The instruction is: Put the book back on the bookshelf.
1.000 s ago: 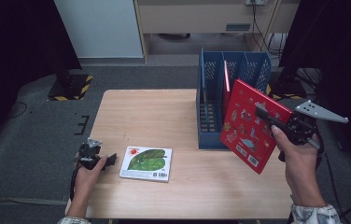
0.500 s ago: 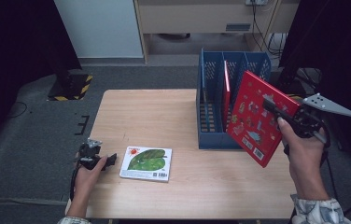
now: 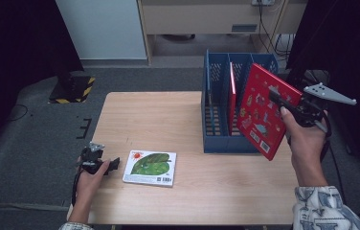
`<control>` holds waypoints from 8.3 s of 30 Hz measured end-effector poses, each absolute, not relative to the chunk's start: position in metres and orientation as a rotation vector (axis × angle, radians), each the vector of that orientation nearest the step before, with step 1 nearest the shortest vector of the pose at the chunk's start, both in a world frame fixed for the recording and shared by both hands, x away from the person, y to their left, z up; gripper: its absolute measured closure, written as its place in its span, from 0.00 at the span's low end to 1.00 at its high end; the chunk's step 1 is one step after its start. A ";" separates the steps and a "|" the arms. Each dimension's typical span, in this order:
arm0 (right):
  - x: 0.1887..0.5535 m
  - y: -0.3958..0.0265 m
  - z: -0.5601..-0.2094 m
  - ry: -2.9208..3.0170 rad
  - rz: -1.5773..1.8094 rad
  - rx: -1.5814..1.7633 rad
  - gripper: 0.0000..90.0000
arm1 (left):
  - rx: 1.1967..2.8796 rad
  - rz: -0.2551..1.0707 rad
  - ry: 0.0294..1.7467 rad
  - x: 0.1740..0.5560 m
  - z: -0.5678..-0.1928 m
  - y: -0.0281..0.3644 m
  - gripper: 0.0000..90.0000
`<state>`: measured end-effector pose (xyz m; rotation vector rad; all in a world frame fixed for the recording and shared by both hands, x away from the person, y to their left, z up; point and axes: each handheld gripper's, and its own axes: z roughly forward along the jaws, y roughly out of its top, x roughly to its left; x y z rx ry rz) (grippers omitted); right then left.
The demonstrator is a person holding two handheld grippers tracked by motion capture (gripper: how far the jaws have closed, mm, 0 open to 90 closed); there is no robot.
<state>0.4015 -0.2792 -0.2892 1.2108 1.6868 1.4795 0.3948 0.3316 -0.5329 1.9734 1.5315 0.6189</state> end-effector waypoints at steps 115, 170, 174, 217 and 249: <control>0.519 -0.222 -0.376 1.599 1.248 1.357 0.85 | 1.938 0.628 1.527 0.395 -0.537 0.323 0.00; 0.479 -0.220 -0.367 1.670 1.142 1.357 0.87 | 1.940 0.630 1.520 0.395 -0.537 0.322 0.01; 0.480 -0.221 -0.367 1.652 1.123 1.363 0.88 | 1.940 0.631 1.519 0.395 -0.537 0.322 0.01; 0.508 -0.210 -0.372 1.581 1.134 1.366 0.86 | 1.941 0.632 1.515 0.396 -0.537 0.321 0.02; 0.482 -0.211 -0.377 1.689 1.181 1.316 0.78 | 1.942 0.631 1.511 0.396 -0.537 0.321 0.02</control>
